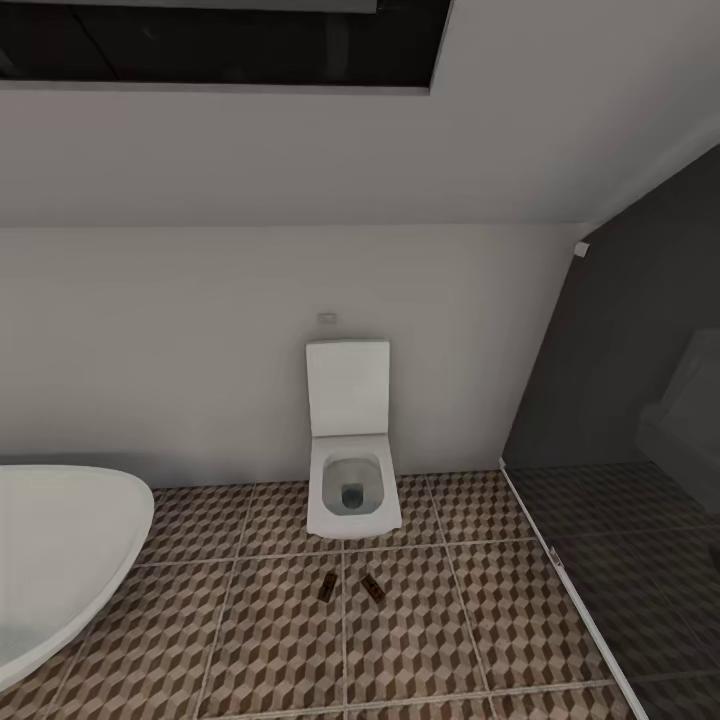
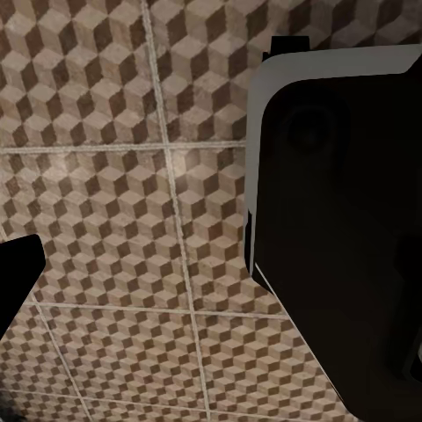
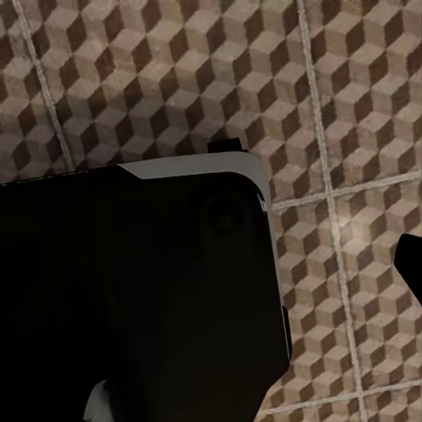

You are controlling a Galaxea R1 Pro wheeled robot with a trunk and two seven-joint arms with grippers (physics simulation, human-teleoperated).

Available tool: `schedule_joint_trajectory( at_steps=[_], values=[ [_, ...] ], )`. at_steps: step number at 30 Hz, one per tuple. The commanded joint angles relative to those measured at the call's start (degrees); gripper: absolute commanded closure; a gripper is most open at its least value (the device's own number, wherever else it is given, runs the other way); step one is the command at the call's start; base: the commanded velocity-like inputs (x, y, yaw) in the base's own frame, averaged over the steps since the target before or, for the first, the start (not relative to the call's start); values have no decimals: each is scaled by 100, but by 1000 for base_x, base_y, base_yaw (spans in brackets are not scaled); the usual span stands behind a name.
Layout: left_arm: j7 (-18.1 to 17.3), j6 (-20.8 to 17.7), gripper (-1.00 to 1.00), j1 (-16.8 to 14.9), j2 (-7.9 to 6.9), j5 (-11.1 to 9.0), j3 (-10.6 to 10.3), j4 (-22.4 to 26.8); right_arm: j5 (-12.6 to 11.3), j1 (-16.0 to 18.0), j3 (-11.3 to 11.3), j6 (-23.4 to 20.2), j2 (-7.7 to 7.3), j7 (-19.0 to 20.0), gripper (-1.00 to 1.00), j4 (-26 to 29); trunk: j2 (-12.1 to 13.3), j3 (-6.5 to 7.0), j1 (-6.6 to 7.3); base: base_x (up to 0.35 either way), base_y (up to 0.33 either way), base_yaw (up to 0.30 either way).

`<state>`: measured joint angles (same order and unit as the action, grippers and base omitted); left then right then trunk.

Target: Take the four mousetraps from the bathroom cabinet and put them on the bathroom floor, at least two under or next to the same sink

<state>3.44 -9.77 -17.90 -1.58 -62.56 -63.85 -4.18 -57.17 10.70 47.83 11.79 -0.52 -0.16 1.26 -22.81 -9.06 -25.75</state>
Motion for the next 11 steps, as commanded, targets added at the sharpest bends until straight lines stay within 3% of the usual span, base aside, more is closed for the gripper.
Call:
schedule_joint_trajectory(
  at_steps=[1, 11],
  values=[
    [16, -25, -100, -3, 0, -55, -49, 5, -58, 2, 47, 13, -2, -2, -100, 6, -11, -11, -3, 0, 0, 0],
    [16, -25, -100, -3, 0, -55, -49, 5, -58, 2, 43, 24, -1, -2, -100, 6, -11, -11, -3, 0, 0, 0]
  ],
)
